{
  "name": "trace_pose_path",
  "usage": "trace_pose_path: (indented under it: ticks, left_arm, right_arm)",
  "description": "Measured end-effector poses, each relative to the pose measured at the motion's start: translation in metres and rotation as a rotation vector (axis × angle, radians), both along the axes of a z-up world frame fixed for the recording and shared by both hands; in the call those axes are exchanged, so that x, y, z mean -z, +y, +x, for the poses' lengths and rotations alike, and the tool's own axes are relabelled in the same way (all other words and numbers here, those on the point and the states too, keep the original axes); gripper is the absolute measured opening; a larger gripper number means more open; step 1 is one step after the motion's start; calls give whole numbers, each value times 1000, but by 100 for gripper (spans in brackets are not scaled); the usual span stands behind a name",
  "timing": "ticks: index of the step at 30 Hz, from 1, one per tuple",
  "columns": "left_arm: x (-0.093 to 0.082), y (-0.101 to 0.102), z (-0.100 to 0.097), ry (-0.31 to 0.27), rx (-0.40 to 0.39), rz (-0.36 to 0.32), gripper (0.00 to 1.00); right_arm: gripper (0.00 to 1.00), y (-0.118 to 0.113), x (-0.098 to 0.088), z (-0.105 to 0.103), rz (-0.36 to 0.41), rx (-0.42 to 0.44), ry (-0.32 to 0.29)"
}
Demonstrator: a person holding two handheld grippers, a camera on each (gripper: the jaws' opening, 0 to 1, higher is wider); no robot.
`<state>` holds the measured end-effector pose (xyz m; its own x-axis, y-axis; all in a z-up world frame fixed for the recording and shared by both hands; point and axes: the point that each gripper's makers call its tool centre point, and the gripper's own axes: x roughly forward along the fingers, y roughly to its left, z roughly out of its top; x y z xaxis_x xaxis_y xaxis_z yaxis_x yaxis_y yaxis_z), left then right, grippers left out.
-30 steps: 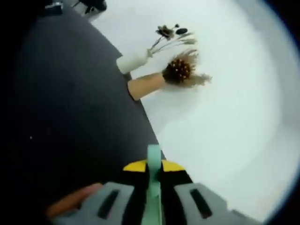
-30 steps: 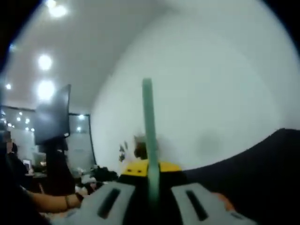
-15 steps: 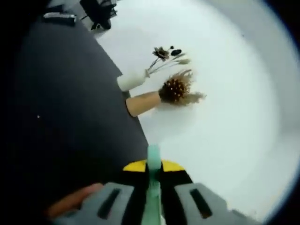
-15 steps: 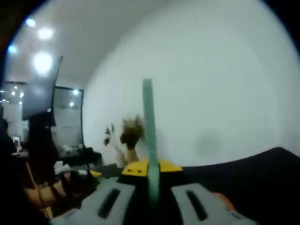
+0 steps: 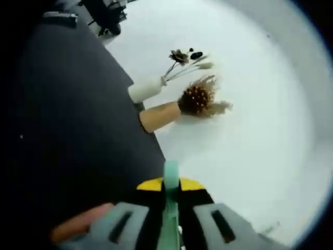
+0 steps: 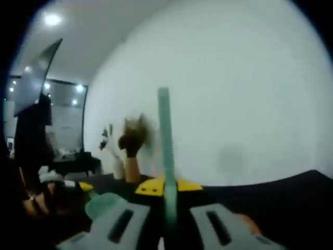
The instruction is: Pick up the broom and sweep the trash on the tabletop into the dustpan.
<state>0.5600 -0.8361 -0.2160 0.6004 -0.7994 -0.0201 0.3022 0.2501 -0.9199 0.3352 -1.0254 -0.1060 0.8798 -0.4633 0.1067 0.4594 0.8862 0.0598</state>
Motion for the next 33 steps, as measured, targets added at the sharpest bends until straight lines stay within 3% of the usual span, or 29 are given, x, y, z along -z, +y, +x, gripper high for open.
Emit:
trace_pose_path:
  ticks: [4,7,9,11,17,20,28,33]
  left_arm:
    - [1,-7,1,-42,12,9,10]
    - [0,-9,3,-25,24,-13,10]
    - [-2,-10,3,-40,25,-9,10]
    - [1,-11,3,-40,26,-7,10]
    - [4,-7,0,-57,15,20,10]
    - [6,-7,-1,-77,11,41,11]
    - [12,-5,2,-66,6,49,11]
    - [10,-6,0,-75,9,49,11]
  right_arm:
    - [5,-11,5,21,0,-8,6]
    - [5,-21,13,39,-31,-1,53]
    - [5,-24,14,44,-39,1,42]
    - [5,-24,17,49,-30,-15,30]
    - [5,-22,37,60,-107,-3,86]
    - [5,-21,46,67,-104,-13,107]
    - [5,-5,68,88,-243,-44,219]
    - [5,3,77,96,-232,-73,250]
